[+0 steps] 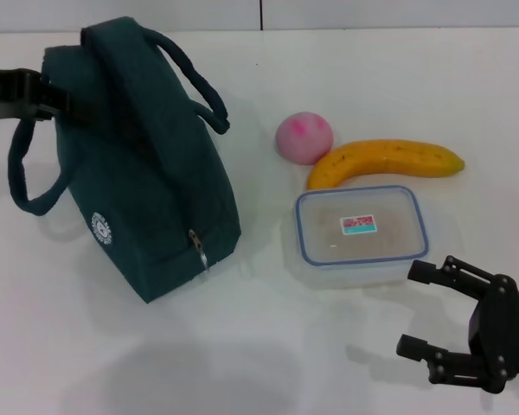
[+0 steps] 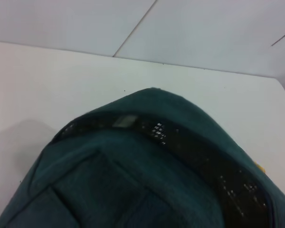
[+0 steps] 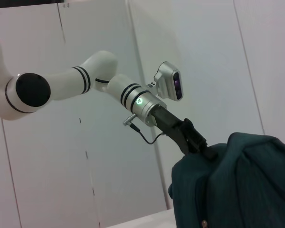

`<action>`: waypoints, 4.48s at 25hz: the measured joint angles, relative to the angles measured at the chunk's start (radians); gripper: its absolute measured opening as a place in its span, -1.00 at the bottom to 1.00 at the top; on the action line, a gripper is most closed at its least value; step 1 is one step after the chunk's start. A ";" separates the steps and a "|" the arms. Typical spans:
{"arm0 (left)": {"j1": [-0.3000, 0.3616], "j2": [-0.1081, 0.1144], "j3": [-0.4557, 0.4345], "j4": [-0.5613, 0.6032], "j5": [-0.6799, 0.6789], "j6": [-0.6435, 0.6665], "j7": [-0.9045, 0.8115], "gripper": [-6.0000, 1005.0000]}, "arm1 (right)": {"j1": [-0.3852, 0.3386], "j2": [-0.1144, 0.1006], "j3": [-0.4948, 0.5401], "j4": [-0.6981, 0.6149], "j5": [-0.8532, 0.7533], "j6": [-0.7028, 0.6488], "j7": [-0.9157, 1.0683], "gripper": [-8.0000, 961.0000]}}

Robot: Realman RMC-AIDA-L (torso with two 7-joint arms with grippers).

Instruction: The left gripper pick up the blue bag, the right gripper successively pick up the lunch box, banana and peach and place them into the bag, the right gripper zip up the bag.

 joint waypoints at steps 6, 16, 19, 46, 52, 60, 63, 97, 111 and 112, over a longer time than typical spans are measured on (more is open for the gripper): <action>-0.002 0.000 0.003 0.000 0.005 0.003 -0.003 -0.66 | -0.001 0.000 0.001 0.004 0.005 -0.004 0.001 0.79; 0.027 0.016 -0.006 -0.003 -0.153 0.026 -0.006 -0.91 | -0.069 -0.007 0.003 0.178 0.382 -0.150 0.222 0.79; 0.028 0.016 -0.006 -0.003 -0.165 0.030 -0.006 -0.91 | -0.096 -0.009 0.003 0.220 0.504 -0.121 0.370 0.79; 0.007 0.014 0.002 -0.027 -0.180 0.032 0.019 -0.91 | 0.069 0.008 -0.037 0.259 0.454 0.345 0.999 0.78; 0.005 0.012 0.004 -0.027 -0.179 0.032 0.020 -0.91 | 0.114 0.009 -0.037 0.275 0.424 0.370 1.008 0.78; 0.005 0.010 0.004 -0.027 -0.178 0.032 0.028 -0.91 | 0.133 0.009 -0.038 0.275 0.418 0.354 1.017 0.78; 0.006 0.010 0.004 -0.027 -0.179 0.032 0.029 -0.91 | 0.135 0.009 -0.038 0.271 0.412 0.343 1.024 0.78; 0.005 0.008 0.004 -0.027 -0.181 0.032 0.043 -0.91 | 0.134 0.009 -0.044 0.233 0.357 0.306 1.007 -0.76; 0.013 0.006 -0.001 -0.028 -0.181 0.030 0.047 -0.91 | 0.122 0.009 -0.021 0.220 0.410 0.175 1.008 -0.78; 0.014 0.006 0.000 -0.028 -0.181 0.030 0.047 -0.91 | 0.120 0.008 -0.020 0.220 0.416 0.169 1.009 -0.78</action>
